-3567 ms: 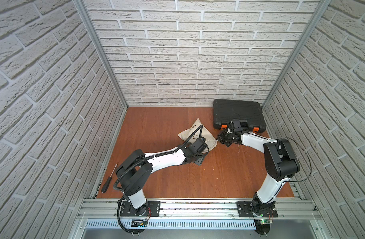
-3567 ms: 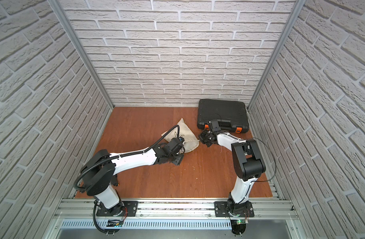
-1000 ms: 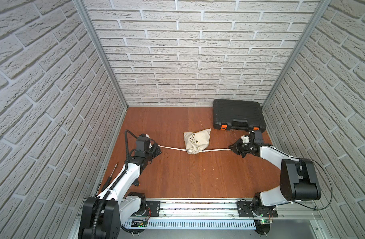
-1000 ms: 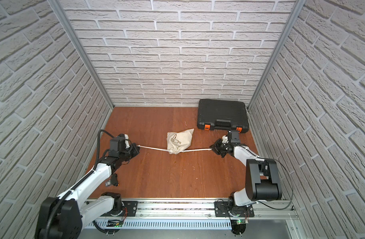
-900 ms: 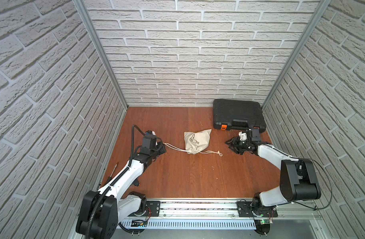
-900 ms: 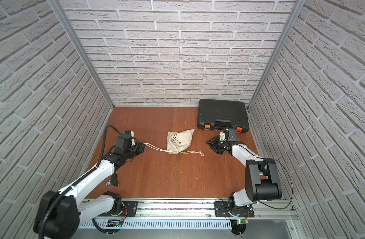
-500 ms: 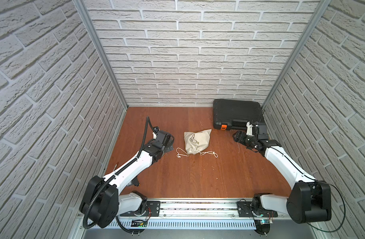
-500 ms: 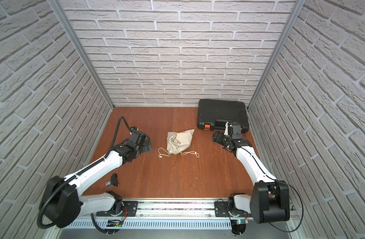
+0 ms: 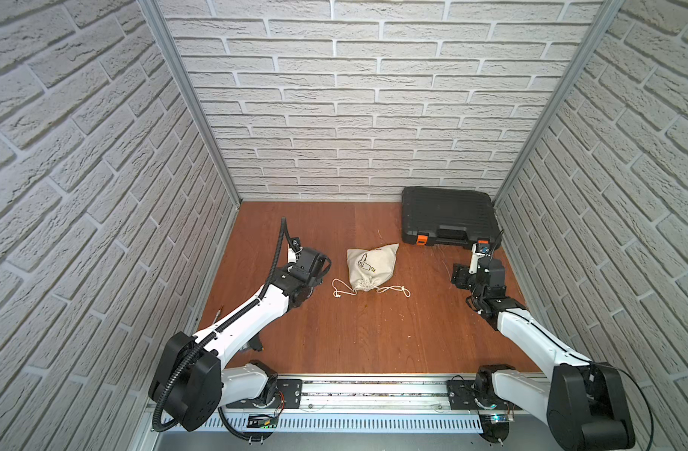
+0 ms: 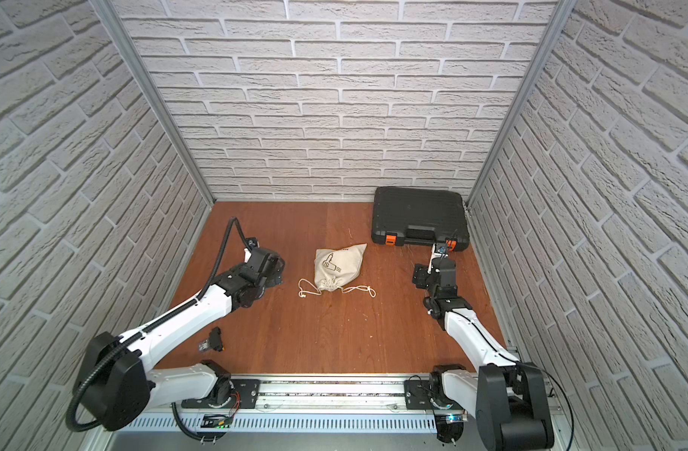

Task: Pack away hair dryers
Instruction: Reset both arms

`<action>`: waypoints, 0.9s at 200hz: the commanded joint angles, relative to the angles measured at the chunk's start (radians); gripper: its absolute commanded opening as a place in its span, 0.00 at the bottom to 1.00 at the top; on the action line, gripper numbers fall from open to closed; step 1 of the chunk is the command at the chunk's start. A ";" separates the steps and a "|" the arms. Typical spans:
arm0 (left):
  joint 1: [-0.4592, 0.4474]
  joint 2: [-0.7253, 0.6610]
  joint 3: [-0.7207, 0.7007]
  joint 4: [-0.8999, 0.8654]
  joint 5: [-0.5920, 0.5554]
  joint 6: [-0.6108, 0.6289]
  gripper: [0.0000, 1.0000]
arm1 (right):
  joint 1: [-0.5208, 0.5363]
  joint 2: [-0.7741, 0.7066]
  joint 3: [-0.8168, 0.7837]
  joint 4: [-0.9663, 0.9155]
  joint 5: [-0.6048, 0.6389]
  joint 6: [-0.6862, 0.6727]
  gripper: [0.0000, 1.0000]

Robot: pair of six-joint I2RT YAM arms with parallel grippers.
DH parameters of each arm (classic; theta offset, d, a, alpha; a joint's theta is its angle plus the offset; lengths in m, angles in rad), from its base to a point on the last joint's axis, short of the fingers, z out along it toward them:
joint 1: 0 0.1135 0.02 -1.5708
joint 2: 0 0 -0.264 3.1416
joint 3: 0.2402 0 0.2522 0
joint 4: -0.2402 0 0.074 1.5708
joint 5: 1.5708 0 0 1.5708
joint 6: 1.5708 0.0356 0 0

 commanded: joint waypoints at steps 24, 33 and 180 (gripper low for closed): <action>0.075 -0.055 -0.058 0.094 -0.063 0.127 0.98 | 0.009 0.226 -0.055 0.448 0.040 -0.032 0.78; 0.105 -0.075 -0.074 0.119 -0.063 0.147 0.98 | 0.014 0.234 -0.058 0.463 -0.001 -0.060 0.80; 0.629 0.049 -0.493 1.204 0.463 0.477 0.98 | 0.055 0.301 -0.103 0.606 0.020 -0.107 0.99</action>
